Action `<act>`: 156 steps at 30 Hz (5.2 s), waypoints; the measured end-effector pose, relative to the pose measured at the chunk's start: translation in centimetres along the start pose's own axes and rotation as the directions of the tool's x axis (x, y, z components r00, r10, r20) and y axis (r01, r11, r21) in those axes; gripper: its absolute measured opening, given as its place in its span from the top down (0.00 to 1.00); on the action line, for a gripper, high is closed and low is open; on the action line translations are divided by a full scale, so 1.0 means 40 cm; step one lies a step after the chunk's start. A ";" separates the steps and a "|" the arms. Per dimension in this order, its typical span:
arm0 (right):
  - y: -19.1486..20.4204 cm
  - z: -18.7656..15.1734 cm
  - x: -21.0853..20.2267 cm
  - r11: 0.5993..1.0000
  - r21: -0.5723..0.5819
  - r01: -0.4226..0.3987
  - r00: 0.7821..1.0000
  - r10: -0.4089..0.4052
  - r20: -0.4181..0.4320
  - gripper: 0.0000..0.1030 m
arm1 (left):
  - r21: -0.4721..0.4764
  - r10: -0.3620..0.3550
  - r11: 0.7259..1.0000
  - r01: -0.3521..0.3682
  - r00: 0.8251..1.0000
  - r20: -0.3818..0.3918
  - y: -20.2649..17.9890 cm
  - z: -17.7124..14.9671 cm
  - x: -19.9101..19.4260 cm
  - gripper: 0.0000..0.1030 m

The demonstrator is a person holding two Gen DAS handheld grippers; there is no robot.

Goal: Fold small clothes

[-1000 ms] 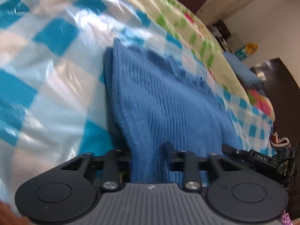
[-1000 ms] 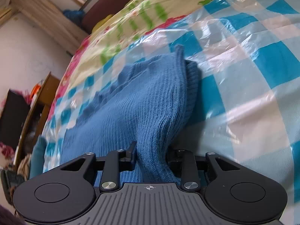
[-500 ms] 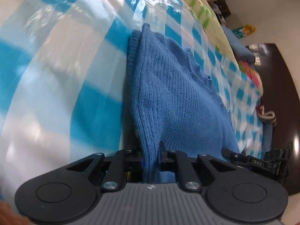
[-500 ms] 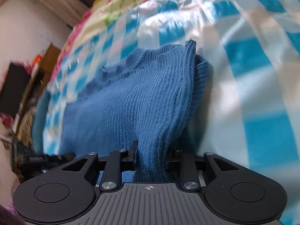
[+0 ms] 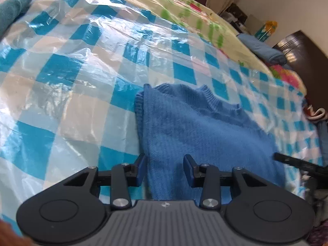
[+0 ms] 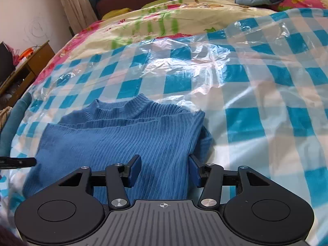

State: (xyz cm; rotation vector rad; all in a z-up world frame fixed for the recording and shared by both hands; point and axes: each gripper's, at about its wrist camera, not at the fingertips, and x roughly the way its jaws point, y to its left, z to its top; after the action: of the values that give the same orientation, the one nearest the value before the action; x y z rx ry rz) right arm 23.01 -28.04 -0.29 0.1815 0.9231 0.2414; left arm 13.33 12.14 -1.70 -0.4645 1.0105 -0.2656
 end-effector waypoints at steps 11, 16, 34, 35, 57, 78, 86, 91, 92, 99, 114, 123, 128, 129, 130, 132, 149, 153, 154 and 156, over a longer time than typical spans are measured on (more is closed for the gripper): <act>-0.061 0.041 -0.009 0.993 0.119 -0.020 0.992 0.005 0.122 0.94 | 0.039 0.015 0.999 -0.018 0.997 0.078 -0.014 0.066 0.063 0.87; -0.096 0.026 0.074 0.982 0.176 0.060 0.997 -0.068 0.035 0.90 | -0.033 0.043 0.999 -0.040 0.996 0.073 0.031 0.075 0.106 0.87; 0.267 0.047 0.178 0.997 -0.024 -0.073 0.997 0.072 -0.018 0.61 | -0.074 0.072 0.996 -0.054 0.960 0.270 0.041 0.032 0.026 0.71; 0.279 0.044 0.194 0.998 -0.035 -0.056 0.998 0.055 -0.026 0.61 | -0.083 0.058 0.996 -0.037 0.961 0.270 0.044 0.028 0.028 0.68; 0.300 0.087 0.233 0.997 -0.032 0.064 0.997 -0.063 0.048 0.98 | -0.033 -0.014 0.999 0.023 0.966 0.259 0.034 -0.012 0.038 0.58; 0.179 -0.005 0.061 1.000 -0.006 0.025 0.995 -0.025 0.095 0.89 | 0.048 0.148 0.986 -0.161 0.968 0.201 -0.025 -0.077 0.056 0.54; 0.083 -0.015 0.103 0.990 0.124 0.065 0.996 -0.073 0.060 0.91 | 0.019 0.170 0.984 -0.179 0.956 0.241 -0.035 -0.096 -0.018 0.54; 0.108 -0.044 0.036 0.997 0.057 0.049 0.990 -0.056 0.130 0.88 | -0.012 0.140 0.990 -0.141 0.969 0.205 -0.032 -0.141 -0.050 0.54; 0.101 -0.057 0.028 0.997 0.059 0.047 0.990 -0.054 0.129 0.88 | -0.013 0.136 0.991 -0.136 0.972 0.193 -0.033 -0.152 -0.050 0.54; 0.033 -0.079 0.031 0.984 0.172 0.054 0.993 -0.071 0.097 0.87 | 0.018 0.185 0.982 -0.189 0.973 0.134 -0.048 -0.176 -0.020 0.54; 0.517 0.015 0.101 0.966 -0.200 -0.164 0.986 0.161 -0.033 0.44 | -0.057 0.085 0.995 -0.078 0.988 0.132 -0.044 -0.204 -0.035 0.49; 0.729 0.019 0.312 0.930 -0.362 -0.072 0.981 0.001 -0.192 0.42 | -0.066 0.003 0.998 0.004 0.993 0.114 -0.018 -0.205 -0.029 0.47; 0.761 -0.007 0.367 0.893 -0.450 0.014 0.978 -0.105 -0.178 0.41 | -0.086 -0.033 0.995 0.043 0.993 0.113 -0.002 -0.200 -0.033 0.47; 0.758 -0.011 0.370 0.888 -0.459 0.026 0.979 -0.115 -0.168 0.46 | -0.089 -0.038 0.995 0.049 0.993 0.114 0.000 -0.200 -0.035 0.47; 0.754 -0.013 0.367 0.888 -0.459 0.029 0.980 -0.116 -0.163 0.52 | -0.091 -0.041 0.995 0.052 0.993 0.114 0.003 -0.201 -0.036 0.47; 0.739 -0.009 0.356 0.887 -0.461 0.042 0.982 -0.122 -0.146 0.74 | -0.090 -0.041 0.995 0.052 0.992 0.116 0.003 -0.202 -0.039 0.47; 0.562 0.061 0.237 0.967 -0.199 -0.158 0.984 0.137 -0.113 0.89 | 0.058 0.148 0.985 -0.162 0.968 0.201 -0.087 -0.229 -0.030 0.26; 0.530 0.064 0.221 0.965 -0.155 -0.213 0.974 0.198 -0.107 0.89 | 0.040 0.156 0.985 -0.166 0.970 0.186 -0.091 -0.199 -0.004 0.49; 0.520 0.067 0.213 0.964 -0.147 -0.223 0.973 0.209 -0.102 0.89 | 0.036 0.150 0.987 -0.158 0.973 0.175 -0.096 -0.199 0.003 0.64; 0.493 0.074 0.191 0.962 -0.122 -0.245 0.968 0.236 -0.087 0.89 | 0.034 0.118 0.992 -0.126 0.979 0.164 -0.106 -0.190 0.012 0.74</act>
State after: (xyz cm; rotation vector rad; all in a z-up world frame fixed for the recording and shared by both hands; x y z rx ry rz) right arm 27.30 -7.16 0.67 0.1636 0.9524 0.5363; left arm 7.04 6.35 -3.37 -0.3763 0.8688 -0.1374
